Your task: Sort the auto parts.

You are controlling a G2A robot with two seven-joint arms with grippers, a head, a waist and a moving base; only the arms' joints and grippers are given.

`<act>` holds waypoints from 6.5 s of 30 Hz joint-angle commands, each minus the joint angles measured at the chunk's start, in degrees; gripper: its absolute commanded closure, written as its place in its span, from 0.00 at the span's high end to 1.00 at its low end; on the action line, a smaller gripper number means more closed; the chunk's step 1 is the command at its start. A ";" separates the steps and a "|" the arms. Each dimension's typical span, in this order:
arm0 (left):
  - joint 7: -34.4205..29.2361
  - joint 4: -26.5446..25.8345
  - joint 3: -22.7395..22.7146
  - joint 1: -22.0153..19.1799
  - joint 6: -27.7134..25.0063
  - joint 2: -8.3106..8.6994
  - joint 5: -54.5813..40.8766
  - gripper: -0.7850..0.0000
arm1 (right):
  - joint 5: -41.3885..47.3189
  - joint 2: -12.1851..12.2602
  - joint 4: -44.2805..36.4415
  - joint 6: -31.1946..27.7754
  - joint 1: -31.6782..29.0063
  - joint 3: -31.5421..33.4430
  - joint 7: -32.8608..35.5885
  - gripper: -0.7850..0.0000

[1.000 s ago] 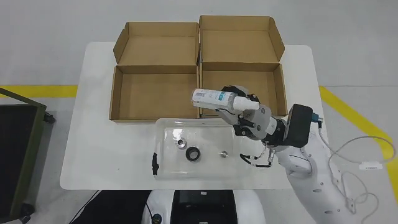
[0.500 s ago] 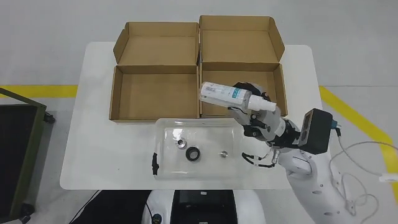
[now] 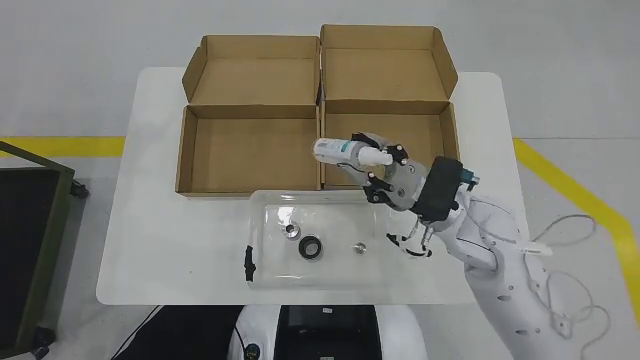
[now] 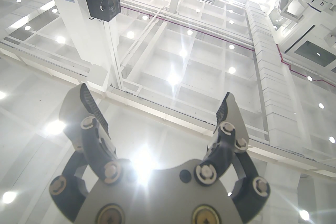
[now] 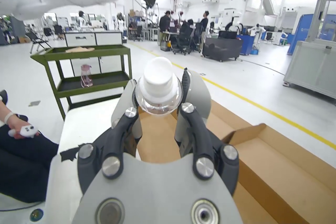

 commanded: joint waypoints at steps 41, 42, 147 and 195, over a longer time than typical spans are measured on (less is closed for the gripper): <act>0.00 0.00 0.00 0.00 0.00 0.00 0.00 1.00 | -3.18 -3.20 25.22 9.64 19.67 -13.63 31.48 0.38; 0.00 0.00 0.00 0.00 0.00 0.00 0.00 1.00 | -3.01 -3.25 25.48 9.60 19.81 -13.72 31.37 0.44; 0.00 0.00 0.00 0.00 0.00 0.00 0.00 1.00 | -9.56 8.15 -6.84 -7.31 3.15 -20.79 66.39 0.05; 0.00 0.00 0.00 0.00 0.00 0.00 0.00 1.00 | -5.20 7.91 -8.92 7.63 2.83 -12.01 4.58 0.00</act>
